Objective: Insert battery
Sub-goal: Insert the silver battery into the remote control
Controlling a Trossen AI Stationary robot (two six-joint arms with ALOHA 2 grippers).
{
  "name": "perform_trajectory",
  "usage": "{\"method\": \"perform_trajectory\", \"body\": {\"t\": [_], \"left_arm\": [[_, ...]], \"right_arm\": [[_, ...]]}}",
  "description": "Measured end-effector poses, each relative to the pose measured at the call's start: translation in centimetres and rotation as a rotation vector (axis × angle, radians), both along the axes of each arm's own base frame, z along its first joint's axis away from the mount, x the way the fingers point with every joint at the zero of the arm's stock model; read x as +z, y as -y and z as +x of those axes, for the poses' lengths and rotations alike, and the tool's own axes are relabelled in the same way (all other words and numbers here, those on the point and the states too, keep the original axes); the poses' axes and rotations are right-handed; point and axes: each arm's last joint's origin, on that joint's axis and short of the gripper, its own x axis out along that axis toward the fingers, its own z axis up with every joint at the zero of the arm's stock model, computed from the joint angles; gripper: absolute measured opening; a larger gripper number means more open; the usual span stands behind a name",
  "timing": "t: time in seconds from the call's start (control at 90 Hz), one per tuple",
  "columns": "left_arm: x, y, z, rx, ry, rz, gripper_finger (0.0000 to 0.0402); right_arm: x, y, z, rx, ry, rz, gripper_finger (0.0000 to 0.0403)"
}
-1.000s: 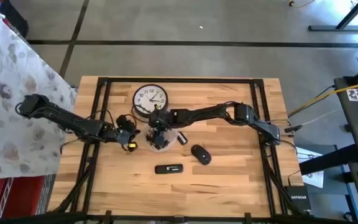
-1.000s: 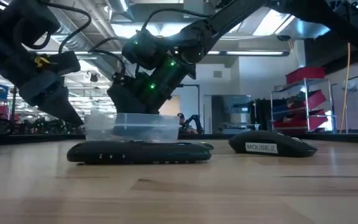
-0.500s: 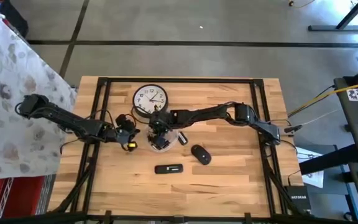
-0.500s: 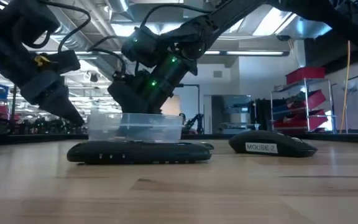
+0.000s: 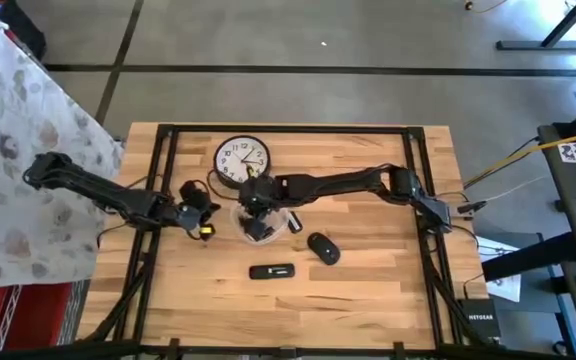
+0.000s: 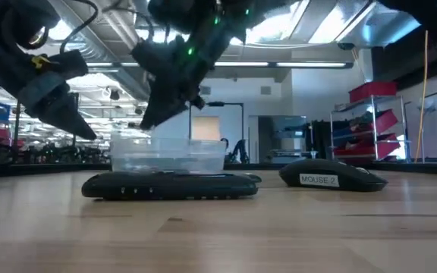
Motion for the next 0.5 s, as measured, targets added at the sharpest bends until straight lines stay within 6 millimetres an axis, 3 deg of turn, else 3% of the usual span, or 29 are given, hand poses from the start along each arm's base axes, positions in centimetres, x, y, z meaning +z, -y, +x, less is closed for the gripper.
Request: {"method": "perform_trajectory", "body": {"t": [0.089, 0.344, 0.5], "left_arm": [[0.3, 0.3, -0.2, -0.032, 0.023, 0.001, 0.0000], [1.3, 2.6, -0.7, -0.172, 0.124, 0.075, 0.0000], [3.0, 5.1, -0.7, -0.290, 0.298, 0.132, 0.0000]], "right_arm": [[1.5, -1.7, -0.8, 0.011, 0.011, -0.021, 0.0000], [1.8, -8.0, -3.9, -0.057, 0.084, 0.028, 0.0000], [0.1, -11.6, -5.8, -0.175, 0.245, 0.040, 0.0000]]}}
